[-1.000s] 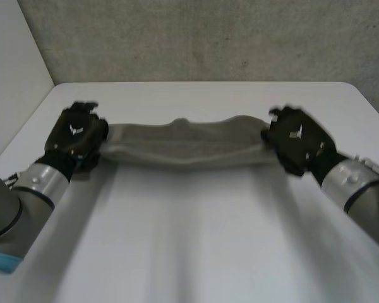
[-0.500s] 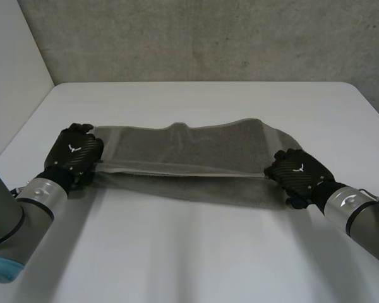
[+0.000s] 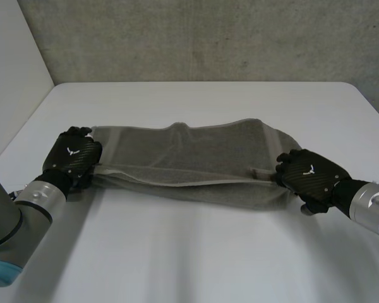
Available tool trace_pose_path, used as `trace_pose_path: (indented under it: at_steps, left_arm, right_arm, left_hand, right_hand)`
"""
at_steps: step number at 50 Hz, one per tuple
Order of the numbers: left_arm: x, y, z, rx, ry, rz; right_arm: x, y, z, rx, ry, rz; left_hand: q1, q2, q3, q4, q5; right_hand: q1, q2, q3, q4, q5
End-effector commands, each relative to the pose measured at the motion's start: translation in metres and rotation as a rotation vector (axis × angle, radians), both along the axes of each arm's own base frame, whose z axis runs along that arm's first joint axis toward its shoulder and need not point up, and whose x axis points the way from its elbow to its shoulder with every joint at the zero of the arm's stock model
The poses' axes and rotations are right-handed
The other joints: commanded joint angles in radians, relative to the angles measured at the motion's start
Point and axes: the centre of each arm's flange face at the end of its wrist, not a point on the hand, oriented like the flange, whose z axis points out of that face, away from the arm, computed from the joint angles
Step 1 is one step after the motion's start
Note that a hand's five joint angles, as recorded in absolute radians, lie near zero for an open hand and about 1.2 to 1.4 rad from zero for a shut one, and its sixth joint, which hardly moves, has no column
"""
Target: Fold the towel.
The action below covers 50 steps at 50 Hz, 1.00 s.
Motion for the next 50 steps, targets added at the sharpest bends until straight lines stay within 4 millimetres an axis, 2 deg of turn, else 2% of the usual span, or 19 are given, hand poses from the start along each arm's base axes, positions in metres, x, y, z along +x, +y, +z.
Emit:
trace_pose_path:
  at_steps: [1,7,12,14,23,25,30,38,42,44,45,46,47,50]
  left_arm:
    - [0.0,0.002,-0.001,0.005,-0.001,0.0]
    - [-0.001,0.003,-0.001,0.003,0.0,-0.005]
    - [-0.001,0.003,-0.001,0.005,0.0,-0.006]
    - [-0.001,0.002,-0.001,0.005,0.0,-0.005]
    - [0.0,0.001,-0.001,0.005,0.0,0.0]
    - [0.0,0.001,-0.001,0.005,0.0,0.0]
    - [0.0,0.002,-0.001,0.007,-0.001,-0.003]
    - [0.0,0.002,-0.001,0.005,0.0,-0.002]
    - [0.0,0.002,-0.001,0.007,-0.001,-0.002]
    - [0.0,0.002,-0.001,0.007,-0.001,-0.003]
    - [0.0,0.002,-0.001,0.007,-0.001,-0.003]
    - [-0.001,0.003,-0.001,0.007,-0.001,-0.005]
    - [-0.001,0.003,-0.001,0.007,-0.001,-0.005]
    - [-0.001,0.003,-0.001,0.007,-0.001,-0.006]
  right_arm:
    - [-0.003,-0.006,0.002,-0.064,-0.027,0.011]
    - [0.0,-0.003,0.001,-0.081,-0.031,0.057]
    - [0.001,-0.002,-0.001,-0.143,0.02,0.108]
    - [-0.002,-0.004,-0.001,-0.185,0.078,0.116]
    - [-0.015,-0.011,0.001,-0.185,0.108,0.086]
    - [-0.015,-0.011,0.001,-0.196,0.109,0.085]
    - [-0.015,-0.013,0.001,-0.263,0.117,0.082]
    - [-0.015,-0.012,0.001,-0.319,0.123,0.113]
    - [-0.017,-0.013,0.001,-0.343,0.144,0.122]
    - [-0.02,-0.014,0.0,-0.379,0.184,0.137]
    - [-0.02,-0.014,0.0,-0.379,0.184,0.137]
    - [-0.02,-0.014,0.0,-0.401,0.209,0.148]
    - [-0.02,-0.013,0.0,-0.42,0.229,0.164]
    - [-0.02,-0.013,0.0,-0.432,0.24,0.17]
  left_hand:
    - [0.097,0.052,-0.051,-0.059,0.052]
    - [0.097,0.052,-0.051,-0.059,0.052]
    - [0.097,0.052,-0.051,-0.059,0.052]
    - [0.097,0.052,-0.051,-0.059,0.052]
    - [0.097,0.052,-0.051,-0.059,0.052]
    - [0.097,0.052,-0.051,-0.059,0.052]
    - [0.097,0.052,-0.051,-0.059,0.052]
    - [0.097,0.052,-0.051,-0.059,0.052]
    - [0.097,0.052,-0.051,-0.059,0.052]
    - [0.097,0.052,-0.051,-0.059,0.052]
    - [0.097,0.052,-0.051,-0.059,0.052]
    - [0.097,0.052,-0.051,-0.059,0.052]
    - [0.097,0.052,-0.051,-0.059,0.052]
    - [0.097,0.052,-0.051,-0.059,0.052]
  right_hand:
    - [-0.044,-0.075,-0.043,-0.076,-0.018]
    - [-0.018,-0.048,-0.043,-0.076,0.009]
    - [0.217,0.186,-0.043,-0.076,0.244]
    - [0.733,0.702,-0.043,-0.076,0.76]
    - [0.736,0.705,-0.043,-0.076,0.762]
    - [-0.005,-0.036,-0.043,-0.076,0.022]
    - [-0.152,-0.183,-0.043,-0.076,-0.125]
    - [-0.147,-0.178,-0.043,-0.076,-0.12]
    - [-0.05,-0.081,-0.043,-0.076,-0.023]
    - [0.347,0.316,-0.043,-0.076,0.374]
    - [0.349,0.318,-0.043,-0.076,0.376]
    - [0.611,0.58,-0.043,-0.076,0.637]
    - [0.735,0.704,-0.043,-0.076,0.761]
    - [0.736,0.705,-0.043,-0.076,0.762]
